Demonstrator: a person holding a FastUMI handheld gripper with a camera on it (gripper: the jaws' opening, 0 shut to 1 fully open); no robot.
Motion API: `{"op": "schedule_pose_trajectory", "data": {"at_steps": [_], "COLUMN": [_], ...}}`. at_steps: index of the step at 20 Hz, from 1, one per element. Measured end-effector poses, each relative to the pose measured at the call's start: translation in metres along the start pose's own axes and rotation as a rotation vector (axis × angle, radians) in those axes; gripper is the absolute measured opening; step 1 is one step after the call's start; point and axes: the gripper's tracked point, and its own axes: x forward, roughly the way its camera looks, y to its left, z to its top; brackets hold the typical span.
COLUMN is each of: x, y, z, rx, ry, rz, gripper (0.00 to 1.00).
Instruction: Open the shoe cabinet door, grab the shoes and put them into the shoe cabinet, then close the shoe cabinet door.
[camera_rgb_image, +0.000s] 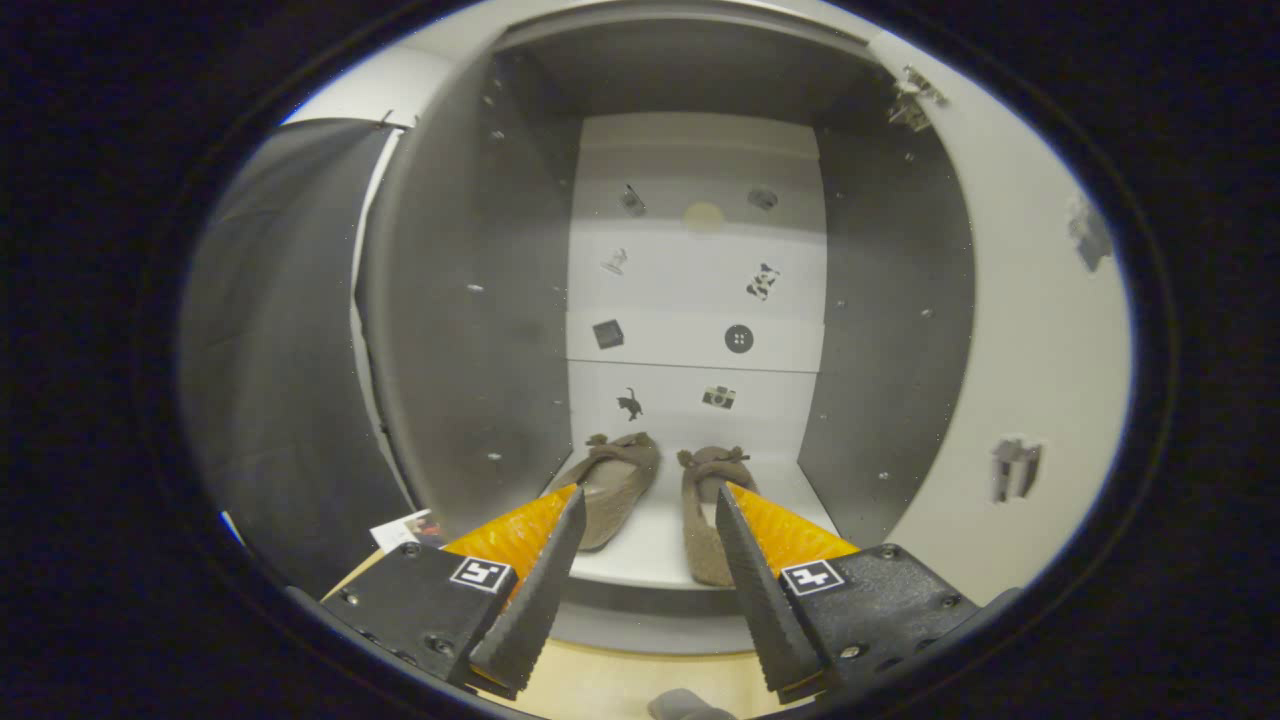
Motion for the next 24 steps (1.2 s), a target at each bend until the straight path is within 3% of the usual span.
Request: {"op": "schedule_pose_trajectory", "data": {"at_steps": [3,6,13,18,24], "x": [-0.067,-0.124,-0.251,-0.327,-0.380], "y": [0.008,0.009,-0.022,-0.077,-0.193], "z": [-0.003,-0.006,-0.016,-0.030,-0.031], "rx": [-0.029,-0.043,0.000,-0.002,0.080], "ry": [-0.048,-0.063,-0.089,-0.097,-0.140], "rz": [0.015,0.049,0.054,-0.039,-0.241], "gripper": [0.85,1.00,1.00,1.00,1.00]}}
